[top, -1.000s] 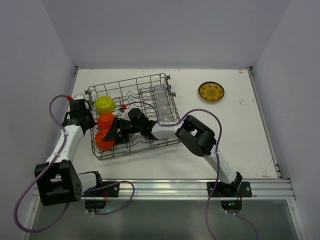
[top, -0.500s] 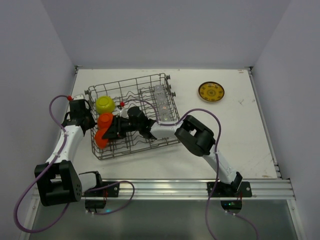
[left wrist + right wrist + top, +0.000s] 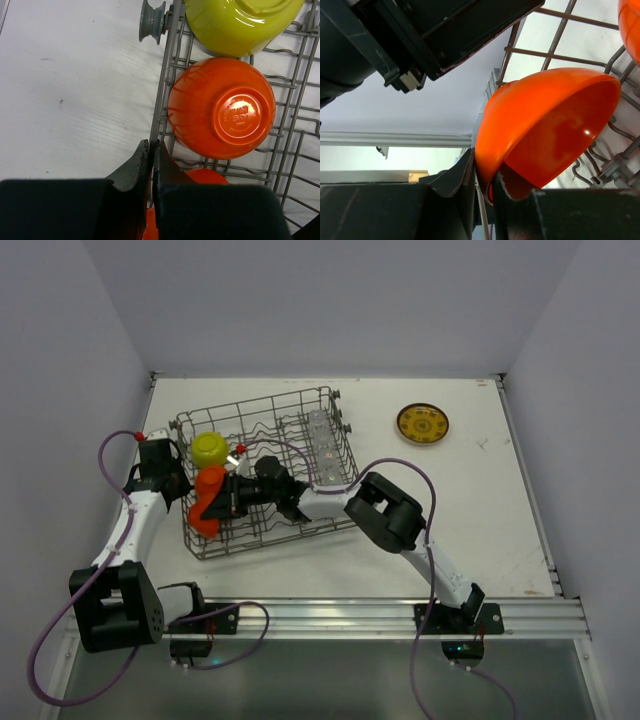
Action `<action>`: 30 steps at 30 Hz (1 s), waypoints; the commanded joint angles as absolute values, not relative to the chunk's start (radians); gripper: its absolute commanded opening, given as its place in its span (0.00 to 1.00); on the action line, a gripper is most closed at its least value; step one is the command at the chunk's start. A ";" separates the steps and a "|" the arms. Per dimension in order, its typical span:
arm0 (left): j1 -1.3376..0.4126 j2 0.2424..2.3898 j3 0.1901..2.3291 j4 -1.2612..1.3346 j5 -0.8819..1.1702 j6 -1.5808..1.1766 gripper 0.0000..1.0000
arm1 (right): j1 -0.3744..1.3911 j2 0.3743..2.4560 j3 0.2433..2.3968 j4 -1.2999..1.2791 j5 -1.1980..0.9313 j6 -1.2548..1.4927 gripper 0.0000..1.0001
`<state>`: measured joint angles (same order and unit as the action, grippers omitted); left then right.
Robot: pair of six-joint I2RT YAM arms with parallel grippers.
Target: Unload the mixed dishes from the dish rack
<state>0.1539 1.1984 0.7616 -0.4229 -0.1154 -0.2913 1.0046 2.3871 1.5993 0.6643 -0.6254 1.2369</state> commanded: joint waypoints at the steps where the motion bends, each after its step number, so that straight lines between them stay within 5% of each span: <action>1: 0.144 1.193 0.753 -0.405 -0.110 -0.290 0.00 | 0.999 2.358 1.560 0.774 -0.640 1.244 0.06; 18: 0.144 1.190 0.753 -0.407 -0.123 -0.293 0.00 | 0.957 1.890 1.231 0.836 -0.657 1.131 0.00; 30: 0.144 1.184 0.753 -0.410 -0.144 -0.301 0.00 | 0.806 1.389 1.183 -0.068 -0.321 0.577 0.00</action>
<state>0.1493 1.1973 0.7609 -0.4232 -0.1268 -0.2924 0.8612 1.5009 1.1790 0.2474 -0.4675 0.8021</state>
